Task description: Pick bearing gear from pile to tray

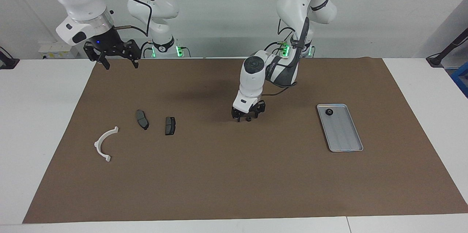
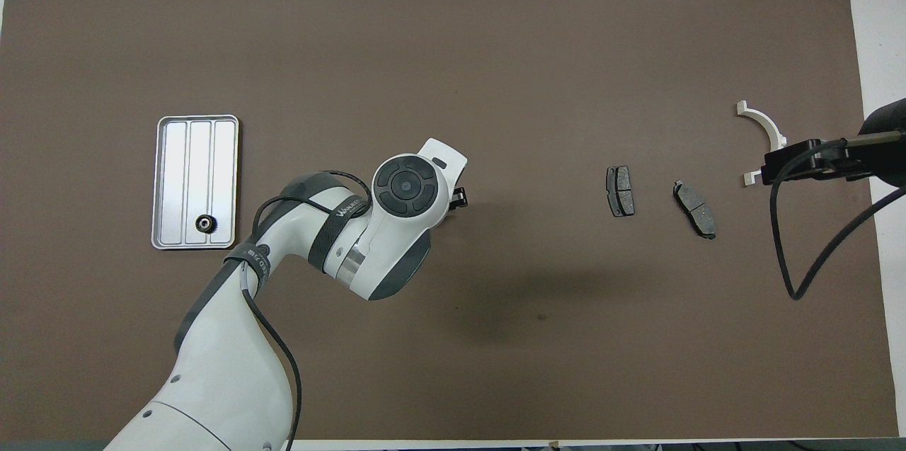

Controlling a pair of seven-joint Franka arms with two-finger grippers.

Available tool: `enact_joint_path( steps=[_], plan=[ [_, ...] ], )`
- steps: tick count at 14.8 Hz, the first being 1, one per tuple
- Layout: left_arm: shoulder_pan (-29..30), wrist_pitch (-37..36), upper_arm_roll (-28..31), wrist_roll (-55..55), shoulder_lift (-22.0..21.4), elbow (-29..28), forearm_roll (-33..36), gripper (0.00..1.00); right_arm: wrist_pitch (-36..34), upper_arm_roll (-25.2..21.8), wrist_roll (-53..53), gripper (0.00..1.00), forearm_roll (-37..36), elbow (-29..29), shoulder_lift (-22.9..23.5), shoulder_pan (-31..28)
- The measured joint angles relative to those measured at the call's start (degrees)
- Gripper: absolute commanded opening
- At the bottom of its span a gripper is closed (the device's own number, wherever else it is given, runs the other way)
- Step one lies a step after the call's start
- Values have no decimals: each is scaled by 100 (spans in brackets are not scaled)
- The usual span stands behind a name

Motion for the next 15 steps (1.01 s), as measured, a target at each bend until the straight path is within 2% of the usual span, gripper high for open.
enact_joint_path(
  steps=[2, 3, 7, 8, 9, 15],
  plan=[
    [-2, -25, 0, -2, -11, -3, 0, 83, 138, -1, 0, 100, -51, 0, 0, -1],
    [-2, -27, 0, -2, -16, -5, 0, 73, 145, -1, 0, 100, -57, 0, 0, -1],
    [-3, -23, 14, -6, -40, -6, 0, 22, 145, -1, 0, 100, -62, 0, 0, -5],
    [-3, -23, 17, -6, -67, -12, 0, 4, 145, 0, 0, 100, -62, 0, 0, -5],
    [-3, -23, 22, -7, -80, -19, 0, 0, 145, 0, 0, 100, -62, 0, 0, -5],
    [23, -17, 120, -3, -96, 5, 13, 0, 145, 1, 0, 100, -62, 4, -1, -5]
  ],
)
